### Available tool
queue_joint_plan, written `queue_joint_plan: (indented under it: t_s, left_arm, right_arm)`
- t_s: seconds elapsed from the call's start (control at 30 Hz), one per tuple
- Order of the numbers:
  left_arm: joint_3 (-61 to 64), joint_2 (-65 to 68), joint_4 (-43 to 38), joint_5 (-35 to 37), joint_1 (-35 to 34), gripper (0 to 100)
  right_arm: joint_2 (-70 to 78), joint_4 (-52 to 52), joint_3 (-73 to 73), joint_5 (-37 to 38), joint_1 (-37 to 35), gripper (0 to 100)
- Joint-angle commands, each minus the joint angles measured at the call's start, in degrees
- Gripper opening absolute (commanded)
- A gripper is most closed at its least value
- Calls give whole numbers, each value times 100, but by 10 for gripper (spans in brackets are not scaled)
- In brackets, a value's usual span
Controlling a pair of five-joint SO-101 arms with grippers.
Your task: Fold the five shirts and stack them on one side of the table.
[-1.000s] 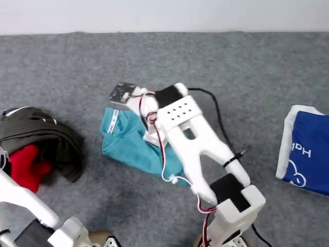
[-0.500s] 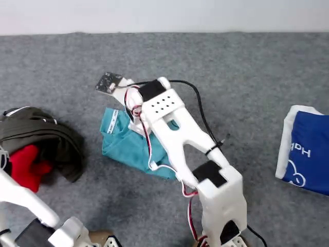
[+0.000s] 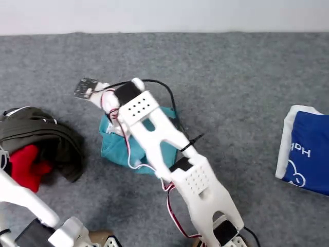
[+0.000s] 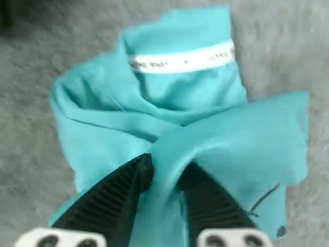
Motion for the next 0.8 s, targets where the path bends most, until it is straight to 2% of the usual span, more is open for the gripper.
queue_joint_plan:
  t_s: [0.0, 0.1, 0.2, 0.37, 0.43, 0.57, 0.77]
  left_arm:
    - [-22, -114, 35, -26, 9, 15]
    - [-22, -114, 35, -26, 9, 15]
    - [-22, -97, 35, -26, 9, 15]
    - [-22, -114, 35, -26, 9, 15]
    - [-22, -114, 35, -26, 9, 15]
    - [-22, -114, 44, -18, 9, 15]
    - [101, -123, 26, -18, 35, 15]
  right_arm:
    - [48, 207, -1011, -308, -101, 288]
    - [119, 382, -1503, -536, -101, 307]
    - [92, 558, -1662, -536, -57, 258]
    - [-66, 567, -1644, -396, 409, 0]
    - [-92, 576, -1319, -149, 637, 32]
    - [-224, 558, -378, 132, 901, 11]
    - [-22, 251, -149, 316, 505, 9]
